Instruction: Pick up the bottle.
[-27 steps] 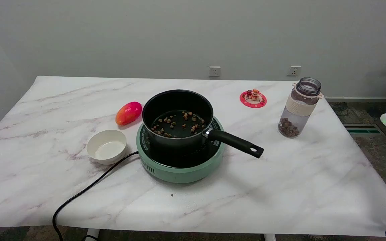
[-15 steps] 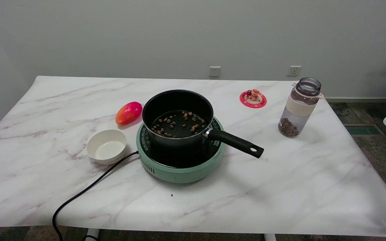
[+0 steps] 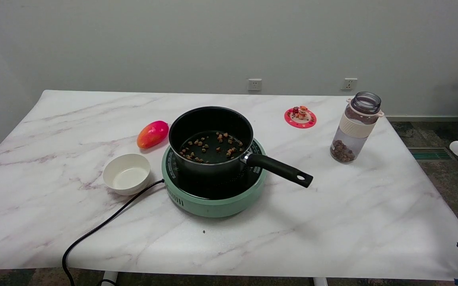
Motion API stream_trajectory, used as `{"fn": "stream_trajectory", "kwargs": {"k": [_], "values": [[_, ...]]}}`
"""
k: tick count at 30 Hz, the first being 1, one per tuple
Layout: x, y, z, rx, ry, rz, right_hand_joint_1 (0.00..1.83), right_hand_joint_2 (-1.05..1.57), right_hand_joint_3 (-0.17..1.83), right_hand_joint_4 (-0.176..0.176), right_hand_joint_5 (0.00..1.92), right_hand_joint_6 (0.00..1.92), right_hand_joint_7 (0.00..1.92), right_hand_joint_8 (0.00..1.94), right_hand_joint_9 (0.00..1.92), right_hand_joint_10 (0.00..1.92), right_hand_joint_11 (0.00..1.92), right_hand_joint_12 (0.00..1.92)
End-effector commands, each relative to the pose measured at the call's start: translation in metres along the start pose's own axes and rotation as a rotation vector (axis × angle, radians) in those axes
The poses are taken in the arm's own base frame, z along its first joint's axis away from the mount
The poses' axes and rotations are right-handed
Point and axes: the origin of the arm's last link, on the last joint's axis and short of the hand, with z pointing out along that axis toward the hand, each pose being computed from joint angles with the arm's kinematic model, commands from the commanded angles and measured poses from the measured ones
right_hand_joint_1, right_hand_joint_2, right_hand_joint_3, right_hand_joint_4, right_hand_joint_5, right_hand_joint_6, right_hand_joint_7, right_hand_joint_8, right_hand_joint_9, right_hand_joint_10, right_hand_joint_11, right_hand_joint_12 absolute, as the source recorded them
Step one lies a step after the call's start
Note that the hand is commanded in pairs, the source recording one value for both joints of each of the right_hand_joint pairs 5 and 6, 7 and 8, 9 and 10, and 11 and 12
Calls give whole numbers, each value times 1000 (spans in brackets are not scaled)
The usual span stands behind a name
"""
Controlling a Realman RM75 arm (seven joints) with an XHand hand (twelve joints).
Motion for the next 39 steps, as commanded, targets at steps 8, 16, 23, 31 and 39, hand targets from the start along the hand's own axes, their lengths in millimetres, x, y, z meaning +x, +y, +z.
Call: {"fn": "stream_trajectory", "kwargs": {"k": [8,16,23,31,39], "values": [[-87,-6,3,-16,-223,291,1310,-692,1320,0,150,150,550,550,492,492,530,530],[-101,-2,-4,-34,-281,287,1301,-647,1256,0,122,122,577,577,483,483,522,522],[-107,5,-3,-87,-301,263,1285,-603,1189,0,98,98,638,638,474,474,519,519],[-119,9,5,-129,-335,224,1277,-641,1198,0,90,90,649,649,452,452,492,492],[-138,11,7,-136,-355,259,1288,-710,1214,0,94,94,635,635,448,448,473,473]]}}
